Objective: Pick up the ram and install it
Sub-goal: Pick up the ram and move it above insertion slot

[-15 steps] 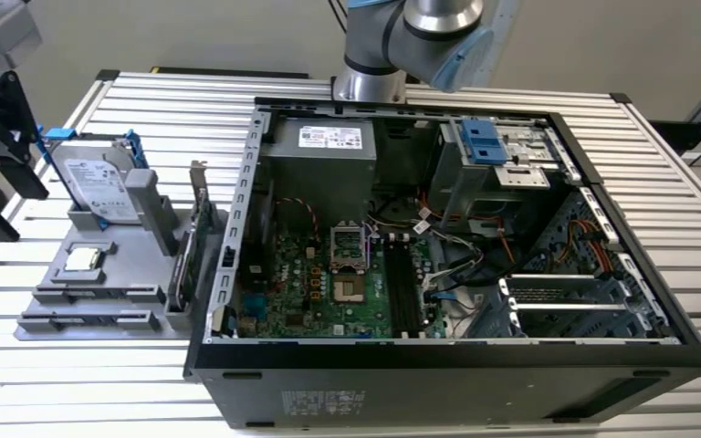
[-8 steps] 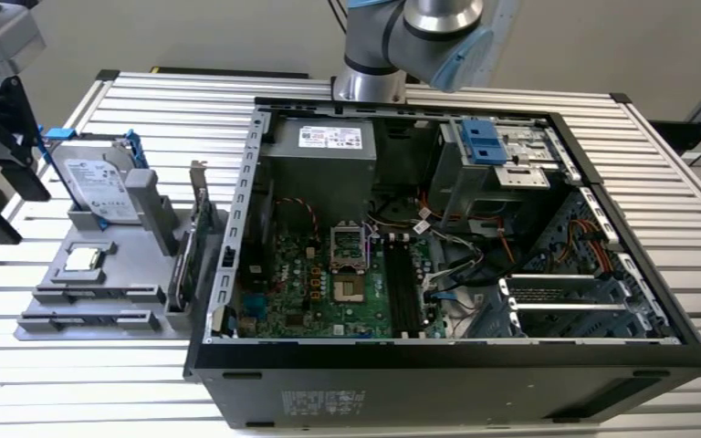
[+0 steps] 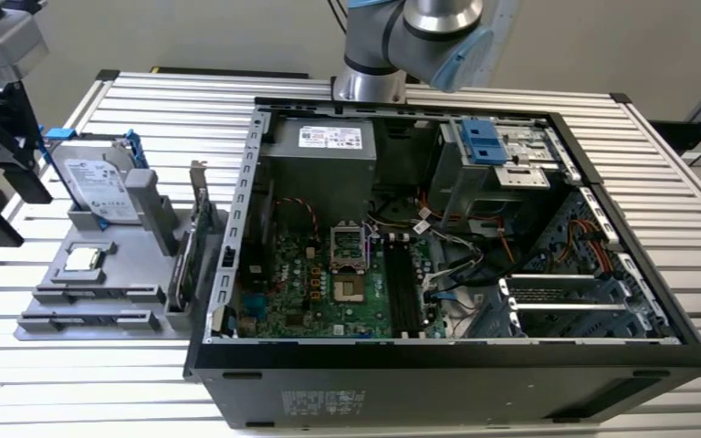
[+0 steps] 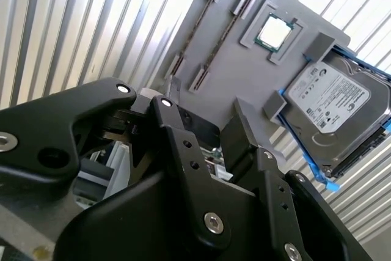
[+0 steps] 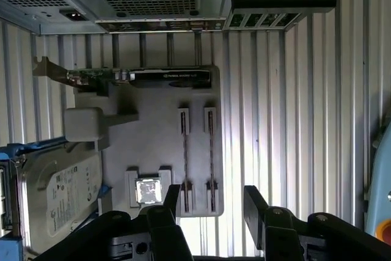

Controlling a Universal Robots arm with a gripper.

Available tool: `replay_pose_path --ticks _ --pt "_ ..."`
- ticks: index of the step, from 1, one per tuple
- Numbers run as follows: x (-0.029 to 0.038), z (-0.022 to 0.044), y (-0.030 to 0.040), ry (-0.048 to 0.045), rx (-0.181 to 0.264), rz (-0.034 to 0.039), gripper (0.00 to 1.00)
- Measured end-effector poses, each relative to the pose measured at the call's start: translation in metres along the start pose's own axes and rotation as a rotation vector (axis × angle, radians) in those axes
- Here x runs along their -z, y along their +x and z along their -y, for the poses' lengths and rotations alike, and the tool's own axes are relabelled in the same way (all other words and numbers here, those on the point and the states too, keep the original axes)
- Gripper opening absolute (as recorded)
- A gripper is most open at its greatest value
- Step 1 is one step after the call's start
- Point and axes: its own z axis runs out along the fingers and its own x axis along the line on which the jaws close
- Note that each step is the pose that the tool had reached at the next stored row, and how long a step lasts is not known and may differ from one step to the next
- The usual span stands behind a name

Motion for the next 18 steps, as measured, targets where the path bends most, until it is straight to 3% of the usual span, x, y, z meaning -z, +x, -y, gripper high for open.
replay_pose_path --ticks 18 --pt "-0.0072 0.0002 0.0012 -0.0004 0.000 0.0084 1.00"
